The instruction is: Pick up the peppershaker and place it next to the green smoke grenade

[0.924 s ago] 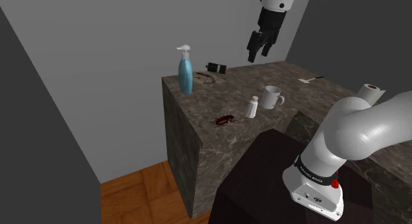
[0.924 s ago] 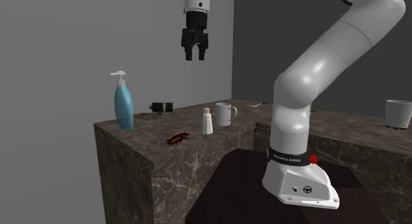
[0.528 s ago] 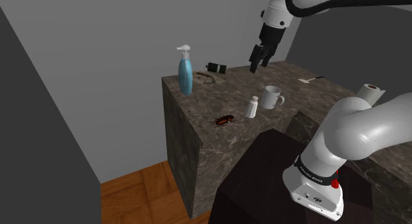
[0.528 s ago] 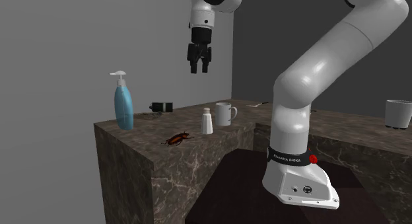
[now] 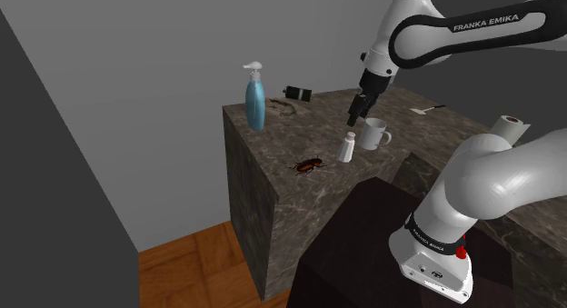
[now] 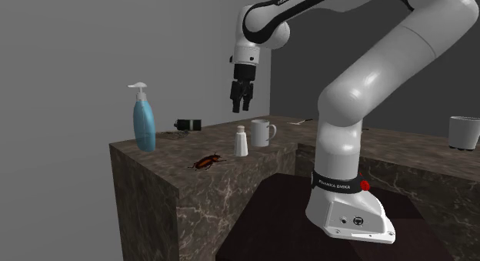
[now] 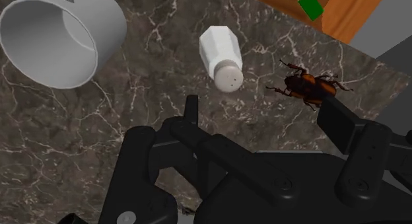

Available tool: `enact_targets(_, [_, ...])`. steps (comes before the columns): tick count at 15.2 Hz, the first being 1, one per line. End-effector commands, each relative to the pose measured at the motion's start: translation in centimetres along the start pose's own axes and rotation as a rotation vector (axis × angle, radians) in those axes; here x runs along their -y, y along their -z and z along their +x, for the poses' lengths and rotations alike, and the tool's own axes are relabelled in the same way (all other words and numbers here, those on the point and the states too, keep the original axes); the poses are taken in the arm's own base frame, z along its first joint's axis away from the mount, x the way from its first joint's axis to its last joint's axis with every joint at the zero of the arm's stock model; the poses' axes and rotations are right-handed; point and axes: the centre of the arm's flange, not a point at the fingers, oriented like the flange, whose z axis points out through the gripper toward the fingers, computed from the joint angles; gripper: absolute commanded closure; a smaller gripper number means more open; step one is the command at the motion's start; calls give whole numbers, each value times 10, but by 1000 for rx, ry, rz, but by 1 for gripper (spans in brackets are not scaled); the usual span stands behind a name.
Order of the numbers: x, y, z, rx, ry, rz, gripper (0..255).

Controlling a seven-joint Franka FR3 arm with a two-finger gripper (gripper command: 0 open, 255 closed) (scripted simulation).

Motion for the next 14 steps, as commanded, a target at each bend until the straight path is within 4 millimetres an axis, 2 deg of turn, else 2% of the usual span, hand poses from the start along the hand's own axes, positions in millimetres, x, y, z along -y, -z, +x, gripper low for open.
enact_targets(1, [-18, -25, -1, -4, 16, 17, 0])
enact_targets(9, [-22, -70, -2, -4, 21, 23, 0])
enact_targets(14, [-22, -73, -2, -4, 21, 23, 0])
